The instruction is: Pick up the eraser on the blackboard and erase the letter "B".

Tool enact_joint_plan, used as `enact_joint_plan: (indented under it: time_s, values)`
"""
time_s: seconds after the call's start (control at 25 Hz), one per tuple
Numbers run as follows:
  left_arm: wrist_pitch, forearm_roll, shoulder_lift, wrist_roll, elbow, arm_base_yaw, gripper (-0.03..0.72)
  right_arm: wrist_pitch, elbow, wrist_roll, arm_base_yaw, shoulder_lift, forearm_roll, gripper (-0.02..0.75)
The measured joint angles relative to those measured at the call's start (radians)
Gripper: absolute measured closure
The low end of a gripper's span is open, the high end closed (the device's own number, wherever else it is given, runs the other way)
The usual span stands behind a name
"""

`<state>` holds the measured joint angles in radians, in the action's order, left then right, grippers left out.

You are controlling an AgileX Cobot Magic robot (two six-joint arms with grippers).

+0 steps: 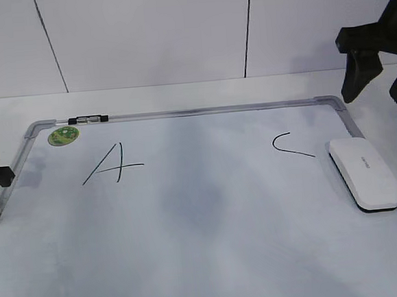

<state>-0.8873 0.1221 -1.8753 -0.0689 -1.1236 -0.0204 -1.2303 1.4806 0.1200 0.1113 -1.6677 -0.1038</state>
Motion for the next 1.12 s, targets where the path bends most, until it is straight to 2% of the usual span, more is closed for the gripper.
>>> enact_joint_plan:
  time_s: [0.76, 0.92, 1.0, 1.12]
  values:
    - [-0.055, -0.024, 0.083, 0.000, 0.000, 0.000, 0.454, 0.000, 0.000, -0.001, 0.000, 0.000, -0.015, 0.169]
    - [-0.173, -0.071, 0.119, -0.002, 0.000, 0.000, 0.452, 0.000, 0.000, -0.001, 0.000, 0.021, -0.031, 0.169]
    - [-0.173, -0.071, 0.119, -0.002, 0.000, 0.000, 0.452, 0.000, 0.000, -0.002, 0.000, 0.051, -0.033, 0.169]
    - [-0.267, -0.075, 0.124, -0.002, 0.000, 0.000, 0.451, -0.001, 0.000, -0.005, 0.000, 0.095, -0.033, 0.169]
